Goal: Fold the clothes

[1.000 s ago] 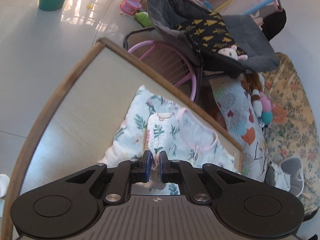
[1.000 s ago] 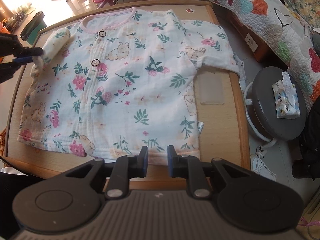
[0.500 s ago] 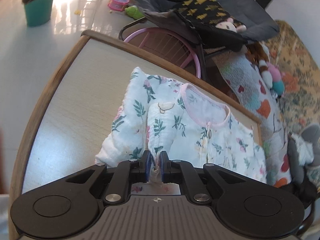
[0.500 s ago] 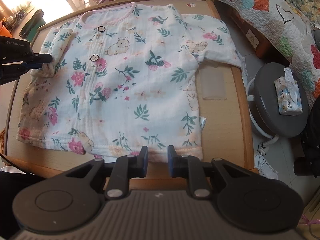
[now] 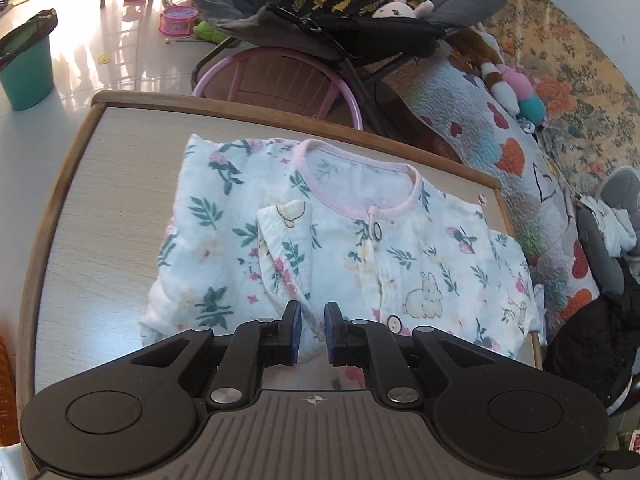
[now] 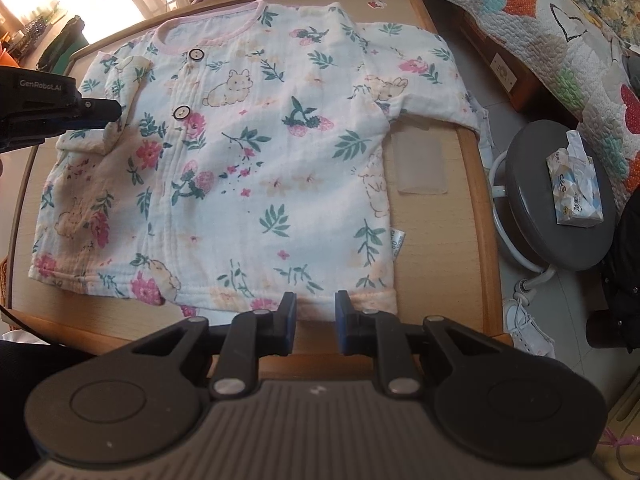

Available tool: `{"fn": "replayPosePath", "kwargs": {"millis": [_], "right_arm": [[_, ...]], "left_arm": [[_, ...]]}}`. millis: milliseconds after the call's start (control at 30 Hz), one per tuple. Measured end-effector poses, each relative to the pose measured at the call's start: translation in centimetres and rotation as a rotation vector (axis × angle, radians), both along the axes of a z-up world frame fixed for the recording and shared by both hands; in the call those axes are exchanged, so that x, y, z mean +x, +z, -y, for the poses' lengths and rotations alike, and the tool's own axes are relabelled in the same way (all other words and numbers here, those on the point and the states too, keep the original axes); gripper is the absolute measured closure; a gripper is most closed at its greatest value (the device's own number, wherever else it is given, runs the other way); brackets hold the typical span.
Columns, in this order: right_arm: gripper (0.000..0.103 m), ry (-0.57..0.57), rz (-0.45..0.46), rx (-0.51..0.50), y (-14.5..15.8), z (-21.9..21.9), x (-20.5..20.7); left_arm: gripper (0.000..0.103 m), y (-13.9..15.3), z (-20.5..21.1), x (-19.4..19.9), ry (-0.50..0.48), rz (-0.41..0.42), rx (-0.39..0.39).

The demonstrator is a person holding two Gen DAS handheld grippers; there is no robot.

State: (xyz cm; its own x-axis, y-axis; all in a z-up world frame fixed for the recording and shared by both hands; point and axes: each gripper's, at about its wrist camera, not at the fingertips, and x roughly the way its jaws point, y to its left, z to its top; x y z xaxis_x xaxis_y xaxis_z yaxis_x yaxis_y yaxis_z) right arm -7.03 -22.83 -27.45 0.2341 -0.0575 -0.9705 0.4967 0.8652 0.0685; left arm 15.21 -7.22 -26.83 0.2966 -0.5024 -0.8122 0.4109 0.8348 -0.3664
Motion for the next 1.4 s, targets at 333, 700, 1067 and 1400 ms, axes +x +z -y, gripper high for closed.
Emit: {"fn": "replayPosePath", "kwargs": {"millis": [333,700,1067,1400], "right_arm": [[0.083,-0.01,0.001,0.01,-0.2,0.6,-0.3],[0.082,-0.016,0.006,0.021,-0.2,1.0,-0.3],[0.081,-0.027,0.017,0.039,-0.3,1.5,-0.6],[0.078,-0.035,0.032,0.057,-0.4,1.8,-0.9]], "left_arm": [[0.083,-0.6,-0.3,0.1,0.045,-0.031,-0.055],[0.048,-0.9,2.5,-0.5,-0.021,-0.01,0.044],[0.085,-0.9,4.2,-0.1,-0.011,0.021,0.177],[0.093,0.7,2.5,0.9,0.108,-0.042,0.01]]}}
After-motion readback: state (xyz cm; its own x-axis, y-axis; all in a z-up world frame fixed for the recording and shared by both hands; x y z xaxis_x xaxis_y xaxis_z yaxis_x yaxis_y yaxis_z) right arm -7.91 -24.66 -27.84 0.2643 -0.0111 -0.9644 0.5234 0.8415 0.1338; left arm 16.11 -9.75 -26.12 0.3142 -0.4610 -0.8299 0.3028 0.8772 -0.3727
